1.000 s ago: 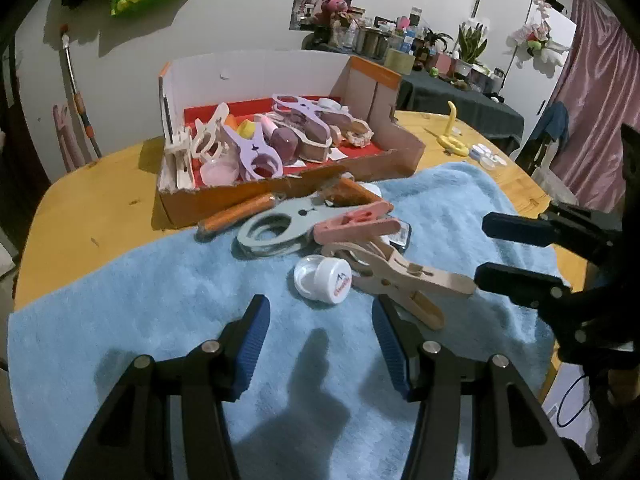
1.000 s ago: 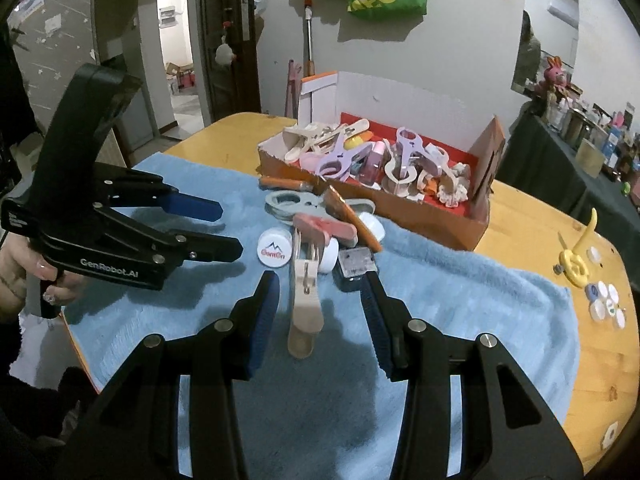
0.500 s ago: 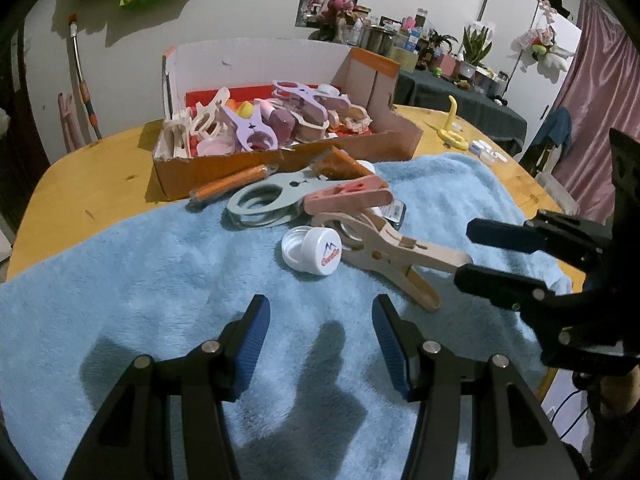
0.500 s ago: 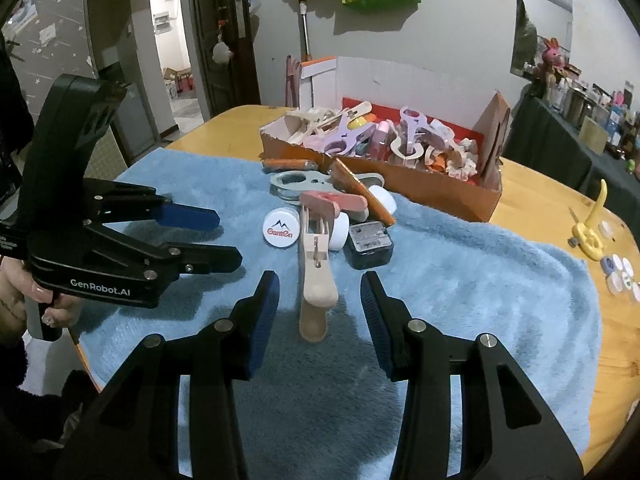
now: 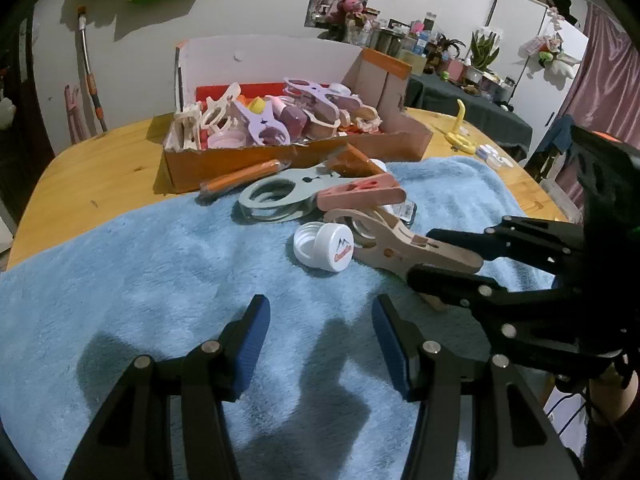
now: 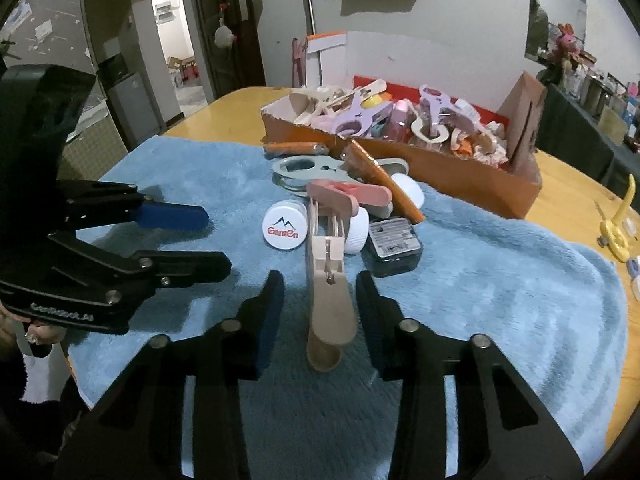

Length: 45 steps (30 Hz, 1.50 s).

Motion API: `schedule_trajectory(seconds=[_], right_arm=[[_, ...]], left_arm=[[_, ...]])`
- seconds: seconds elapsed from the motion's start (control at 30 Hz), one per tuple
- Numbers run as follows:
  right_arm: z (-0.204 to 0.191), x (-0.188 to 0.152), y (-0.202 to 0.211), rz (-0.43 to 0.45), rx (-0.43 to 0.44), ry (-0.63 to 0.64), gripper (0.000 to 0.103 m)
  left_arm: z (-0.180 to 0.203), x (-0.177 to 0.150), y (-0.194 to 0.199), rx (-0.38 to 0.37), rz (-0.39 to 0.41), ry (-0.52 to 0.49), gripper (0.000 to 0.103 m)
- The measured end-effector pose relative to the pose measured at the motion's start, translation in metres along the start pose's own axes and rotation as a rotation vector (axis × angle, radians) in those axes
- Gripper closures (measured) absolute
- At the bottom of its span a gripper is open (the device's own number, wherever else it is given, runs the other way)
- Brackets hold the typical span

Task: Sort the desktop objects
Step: 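Grasp the beige wooden clothespin with the right tool, then grasp a white bottle cap with the left tool while the right tool holds the clothespin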

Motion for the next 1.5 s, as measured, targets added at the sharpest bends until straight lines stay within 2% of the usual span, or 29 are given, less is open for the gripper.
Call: schedule_trajectory(seconds=[0.1, 0.17, 0.27, 0.63, 0.83, 0.97, 1.3, 1.37, 1.5], right_arm=[[-0.002, -0.001, -0.007, -0.012, 0.006, 0.002, 0.072], [-0.004, -0.002, -0.011, -0.021, 0.018, -0.002, 0.083], [0.000, -0.001, -0.012, -0.020, 0.013, -0.010, 0.086], [0.010, -0.007, 0.011, 0.001, 0.029, -0.072, 0.086], [0.015, -0.007, 0.032, 0.025, 0.030, -0.085, 0.086], [0.022, -0.009, 0.040, 0.029, 0.009, -0.088, 0.086], [0.039, -0.013, 0.047, 0.034, -0.001, -0.138, 0.086], [0.039, -0.013, 0.047, 0.035, 0.000, -0.139, 0.086], [0.040, -0.014, 0.046, 0.033, 0.009, -0.141, 0.086]], left_arm=[[0.000, 0.000, 0.000, -0.001, 0.001, -0.003, 0.047], [-0.001, 0.000, -0.002, 0.001, -0.003, -0.011, 0.047], [-0.002, 0.003, -0.002, 0.004, 0.000, -0.012, 0.047], [0.016, 0.026, -0.016, -0.034, 0.022, -0.069, 0.049], [0.022, 0.027, -0.028, -0.040, -0.004, -0.107, 0.049], [0.021, 0.026, -0.035, -0.040, -0.021, -0.119, 0.060], [0.021, 0.023, -0.049, -0.045, -0.046, -0.123, 0.061], [0.022, 0.022, -0.050, -0.047, -0.050, -0.126, 0.070], [0.024, 0.021, -0.050, -0.043, -0.053, -0.135, 0.071]])
Point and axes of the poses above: each gripper's, at about its wrist camera, not at the fingertips, and y roughly against the way its jaws point, z to its right, x to its top, the point moved 10 cm from there along -y, roughly the way its jaws point, and after that the axes turned 14 degrees about z, right-handed, at the moved point
